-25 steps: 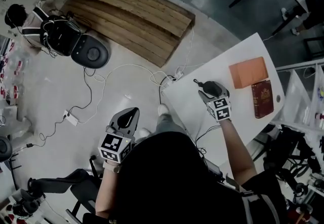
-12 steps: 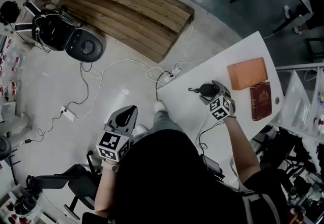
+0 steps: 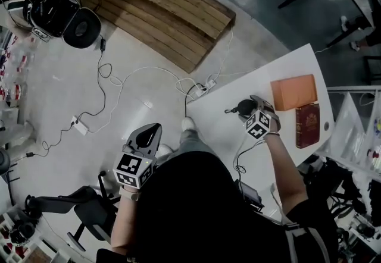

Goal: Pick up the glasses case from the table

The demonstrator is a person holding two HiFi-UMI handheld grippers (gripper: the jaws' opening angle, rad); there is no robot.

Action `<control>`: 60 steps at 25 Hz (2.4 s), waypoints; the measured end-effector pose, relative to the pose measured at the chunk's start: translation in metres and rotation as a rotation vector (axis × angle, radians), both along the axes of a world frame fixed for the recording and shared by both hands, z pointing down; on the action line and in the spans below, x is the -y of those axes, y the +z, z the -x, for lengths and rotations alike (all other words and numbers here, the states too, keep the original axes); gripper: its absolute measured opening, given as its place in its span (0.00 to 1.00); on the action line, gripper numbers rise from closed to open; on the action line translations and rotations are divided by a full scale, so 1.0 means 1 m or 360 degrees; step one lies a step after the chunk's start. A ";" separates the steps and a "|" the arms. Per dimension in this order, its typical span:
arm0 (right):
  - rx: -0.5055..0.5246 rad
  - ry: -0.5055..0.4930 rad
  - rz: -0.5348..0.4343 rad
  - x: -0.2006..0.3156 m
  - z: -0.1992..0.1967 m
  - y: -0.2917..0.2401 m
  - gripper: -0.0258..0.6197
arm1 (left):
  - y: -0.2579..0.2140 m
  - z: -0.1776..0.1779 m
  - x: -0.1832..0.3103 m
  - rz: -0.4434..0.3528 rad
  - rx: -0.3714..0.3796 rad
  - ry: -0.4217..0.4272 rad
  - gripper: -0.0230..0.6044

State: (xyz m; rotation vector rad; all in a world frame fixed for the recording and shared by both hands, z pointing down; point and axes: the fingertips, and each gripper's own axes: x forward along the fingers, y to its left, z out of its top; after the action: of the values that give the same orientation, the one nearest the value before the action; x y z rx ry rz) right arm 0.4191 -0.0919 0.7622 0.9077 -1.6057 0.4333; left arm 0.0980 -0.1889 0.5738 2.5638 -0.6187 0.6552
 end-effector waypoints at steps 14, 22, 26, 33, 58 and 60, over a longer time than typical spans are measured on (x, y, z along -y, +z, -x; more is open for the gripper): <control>-0.0062 -0.0035 0.0099 0.009 0.029 -0.012 0.61 | -0.011 0.030 -0.006 -0.0077 -0.0023 -0.0066 0.07; 0.0025 -0.0245 -0.0050 0.052 0.108 -0.046 0.61 | -0.020 0.068 -0.015 -0.0135 -0.0073 -0.0219 0.07; 0.0093 -0.0366 -0.0134 0.073 0.164 -0.070 0.61 | -0.027 0.097 -0.018 -0.0172 -0.0075 -0.0326 0.07; 0.0324 -0.0537 -0.0292 0.101 0.274 -0.126 0.61 | -0.046 0.157 -0.020 -0.0234 -0.0115 -0.0565 0.07; 0.1566 -0.0386 -0.0743 0.090 0.492 -0.334 0.61 | -0.123 0.280 -0.044 -0.0526 -0.0253 -0.0818 0.07; 0.1639 -0.0395 -0.0772 0.086 0.497 -0.343 0.61 | -0.127 0.288 -0.044 -0.0553 -0.0273 -0.0853 0.07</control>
State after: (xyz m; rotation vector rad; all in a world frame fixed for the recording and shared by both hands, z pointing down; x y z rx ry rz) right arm -0.0782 -0.1782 0.4189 0.8571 -2.8220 0.3523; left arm -0.1902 -0.1451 0.4469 2.5370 -1.3882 0.1518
